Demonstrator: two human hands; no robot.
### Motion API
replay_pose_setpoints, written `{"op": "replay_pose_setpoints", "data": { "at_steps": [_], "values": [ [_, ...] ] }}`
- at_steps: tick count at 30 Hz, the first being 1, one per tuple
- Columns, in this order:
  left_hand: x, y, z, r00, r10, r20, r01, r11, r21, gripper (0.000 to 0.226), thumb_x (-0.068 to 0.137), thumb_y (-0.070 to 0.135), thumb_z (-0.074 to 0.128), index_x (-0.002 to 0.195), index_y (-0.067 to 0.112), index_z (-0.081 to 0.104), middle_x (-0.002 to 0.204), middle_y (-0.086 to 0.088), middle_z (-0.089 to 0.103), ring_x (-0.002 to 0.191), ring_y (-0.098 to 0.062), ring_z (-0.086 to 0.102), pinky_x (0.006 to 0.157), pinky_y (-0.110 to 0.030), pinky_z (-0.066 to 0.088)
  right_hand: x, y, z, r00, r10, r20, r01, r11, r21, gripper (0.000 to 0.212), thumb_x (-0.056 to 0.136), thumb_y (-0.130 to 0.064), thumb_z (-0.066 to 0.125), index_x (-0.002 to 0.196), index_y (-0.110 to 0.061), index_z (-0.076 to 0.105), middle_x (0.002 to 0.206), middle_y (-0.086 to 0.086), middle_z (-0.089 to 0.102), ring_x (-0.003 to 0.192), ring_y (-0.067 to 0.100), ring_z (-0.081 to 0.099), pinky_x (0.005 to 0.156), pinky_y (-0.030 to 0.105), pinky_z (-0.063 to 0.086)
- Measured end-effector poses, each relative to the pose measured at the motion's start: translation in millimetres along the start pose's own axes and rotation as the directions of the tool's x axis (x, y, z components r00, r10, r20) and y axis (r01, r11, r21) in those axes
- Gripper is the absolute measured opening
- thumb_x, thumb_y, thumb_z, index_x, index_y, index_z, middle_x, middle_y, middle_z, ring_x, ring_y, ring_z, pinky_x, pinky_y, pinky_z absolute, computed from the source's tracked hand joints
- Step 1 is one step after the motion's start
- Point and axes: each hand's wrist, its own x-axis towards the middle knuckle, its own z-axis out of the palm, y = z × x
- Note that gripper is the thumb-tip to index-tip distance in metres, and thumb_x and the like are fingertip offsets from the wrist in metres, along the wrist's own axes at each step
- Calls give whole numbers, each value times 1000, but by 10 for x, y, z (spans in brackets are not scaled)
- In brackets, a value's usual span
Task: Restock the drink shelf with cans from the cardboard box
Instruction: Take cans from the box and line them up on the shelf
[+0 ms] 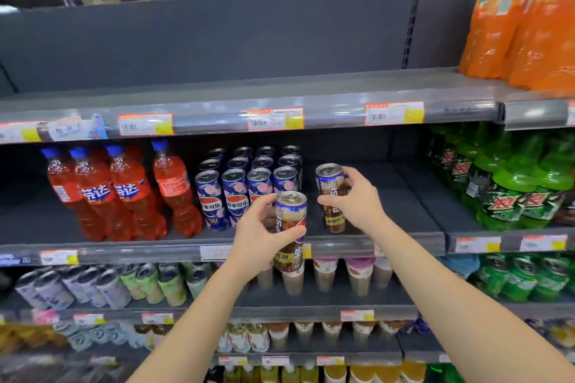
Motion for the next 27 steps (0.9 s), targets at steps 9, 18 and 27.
{"op": "replay_pose_setpoints", "data": {
  "at_steps": [9, 18, 27],
  "values": [
    [117, -45, 274, 994, -67, -87, 70, 997, 31, 76, 72, 34, 95, 136, 38, 54, 114, 14, 75, 107, -4, 69, 97, -30, 55, 603, 477, 106, 999, -2, 33, -1, 997, 72, 81, 67, -25, 93, 138, -22, 55, 110, -7, 68, 106, 15, 66, 97, 31, 51],
    [109, 85, 407, 986, -69, -152, 72, 997, 12, 71, 75, 23, 94, 132, 39, 54, 115, 20, 73, 106, 9, 66, 85, -5, 47, 851, 605, 236, 997, -57, 60, 52, 995, 82, 84, 72, -36, 88, 146, -30, 48, 121, -8, 69, 116, 14, 61, 104, 31, 46],
    [250, 72, 333, 990, -39, -132, 38, 999, -8, 75, 72, 28, 96, 135, 34, 56, 113, 14, 76, 108, -1, 69, 90, -17, 53, 935, 649, 293, 998, 5, 66, -8, 999, 40, 78, 67, -19, 91, 136, -24, 56, 117, -1, 71, 107, 20, 67, 101, 38, 52]
  ]
}}
